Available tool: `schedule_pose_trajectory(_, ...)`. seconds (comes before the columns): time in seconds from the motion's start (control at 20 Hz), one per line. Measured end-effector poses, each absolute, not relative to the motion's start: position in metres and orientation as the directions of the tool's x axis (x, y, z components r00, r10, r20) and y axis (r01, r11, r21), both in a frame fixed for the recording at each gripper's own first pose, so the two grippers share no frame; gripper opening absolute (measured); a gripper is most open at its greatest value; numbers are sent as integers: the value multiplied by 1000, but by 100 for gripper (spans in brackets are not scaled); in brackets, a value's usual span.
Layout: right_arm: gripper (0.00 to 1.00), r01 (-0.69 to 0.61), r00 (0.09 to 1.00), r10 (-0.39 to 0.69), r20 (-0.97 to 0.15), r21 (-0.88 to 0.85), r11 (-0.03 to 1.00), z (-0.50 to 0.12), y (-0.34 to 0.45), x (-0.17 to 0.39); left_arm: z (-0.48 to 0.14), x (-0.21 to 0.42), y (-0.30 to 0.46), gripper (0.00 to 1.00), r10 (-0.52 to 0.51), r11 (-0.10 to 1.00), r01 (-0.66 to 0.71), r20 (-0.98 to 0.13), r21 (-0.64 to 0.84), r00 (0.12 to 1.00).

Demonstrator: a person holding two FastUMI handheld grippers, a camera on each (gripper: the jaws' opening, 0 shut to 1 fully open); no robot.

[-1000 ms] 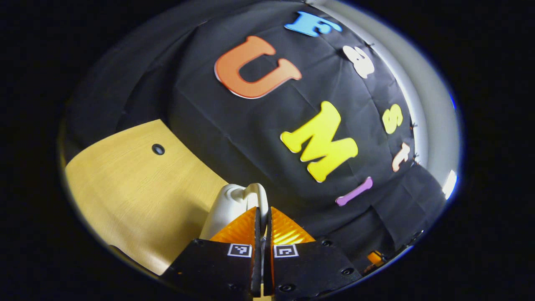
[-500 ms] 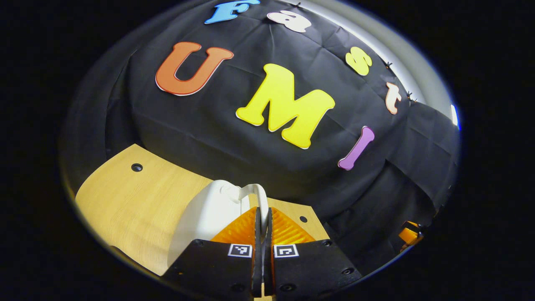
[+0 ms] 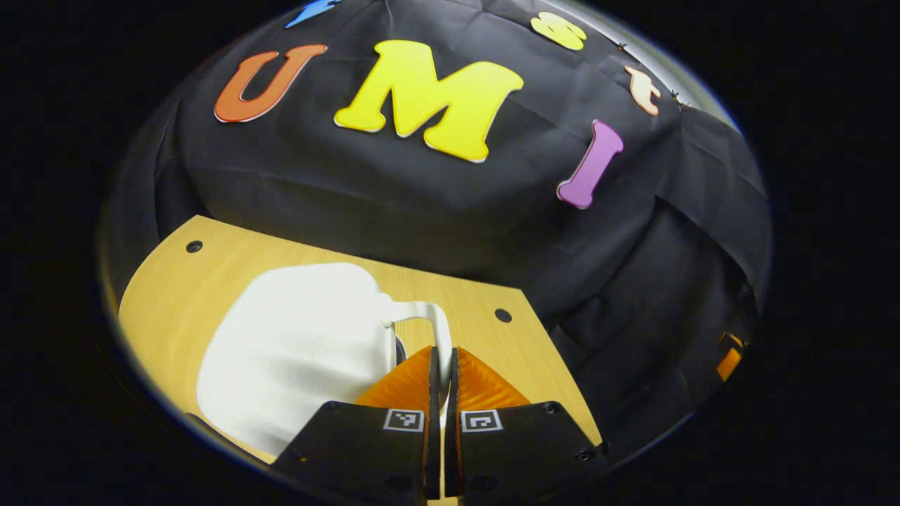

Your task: First open the suitcase, pack the skin care products into it, and then close the suitcase.

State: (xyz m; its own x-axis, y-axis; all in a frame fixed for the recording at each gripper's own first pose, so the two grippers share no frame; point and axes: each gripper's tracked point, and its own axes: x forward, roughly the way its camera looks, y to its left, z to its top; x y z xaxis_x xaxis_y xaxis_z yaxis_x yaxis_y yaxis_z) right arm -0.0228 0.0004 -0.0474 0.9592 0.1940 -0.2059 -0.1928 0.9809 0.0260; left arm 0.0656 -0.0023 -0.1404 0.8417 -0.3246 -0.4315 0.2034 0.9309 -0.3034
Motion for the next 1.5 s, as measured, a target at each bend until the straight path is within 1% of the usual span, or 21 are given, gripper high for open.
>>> schedule_pose_trajectory(0.15, 79, -167, 957, 169, -237, 28, 986, -63, -21, -27, -181, 61, -31, 5, -308, 946, 197, -516, -259, 799)
schedule_pose_trajectory(0.3, 79, -142, 946, 145, -289, 33, 989, -88, -39, -32, -218, 58, -48, 5, -277, 958, 175, -574, -227, 771)
schedule_pose_trajectory(0.5, 79, -119, 926, 125, -356, 36, 992, -119, -57, -38, -243, 64, -60, 5, -222, 975, 156, -587, -161, 779)
schedule_pose_trajectory(0.55, 77, -116, 921, 122, -370, 37, 993, -125, -60, -39, -246, 67, -61, 5, -193, 981, 147, -585, -125, 788)
schedule_pose_trajectory(0.6, 79, -112, 917, 117, -382, 35, 993, -131, -64, -41, -248, 66, -61, 5, -165, 986, 143, -580, -85, 798)
schedule_pose_trajectory(0.8, 79, -106, 905, 97, -415, 1, 994, -148, -79, -44, -262, 68, -63, 8, -23, 987, 107, -565, 116, 825)
schedule_pose_trajectory(1.0, 79, -98, 901, 79, -426, -24, 995, -153, -89, -46, -272, 69, -61, 9, 115, 947, 73, -539, 314, 834)
schedule_pose_trajectory(1.05, 79, -97, 901, 78, -426, -23, 995, -152, -89, -45, -272, 71, -59, 9, 151, 935, 48, -518, 350, 842)
schedule_pose_trajectory(1.15, 79, -95, 906, 77, -416, -22, 995, -145, -86, -44, -276, 69, -58, 12, 180, 915, 57, -530, 400, 829)
schedule_pose_trajectory(1.25, 79, -92, 913, 75, -400, -25, 995, -137, -80, -41, -276, 72, -60, 13, 180, 923, 42, -525, 383, 832)
schedule_pose_trajectory(1.35, 79, -90, 922, 73, -379, -27, 996, -127, -71, -38, -271, 71, -58, 14, 171, 927, 53, -543, 372, 822)
schedule_pose_trajectory(1.4, 77, -87, 927, 71, -368, -28, 996, -122, -67, -36, -272, 72, -61, 15, 147, 932, 73, -556, 354, 818)
schedule_pose_trajectory(1.45, 79, -83, 932, 67, -357, -30, 996, -115, -62, -33, -271, 71, -63, 17, 118, 945, 85, -574, 315, 811)
schedule_pose_trajectory(1.5, 81, -81, 937, 65, -343, -32, 996, -110, -56, -30, -270, 70, -61, 33, 109, 957, 72, -577, 282, 809)
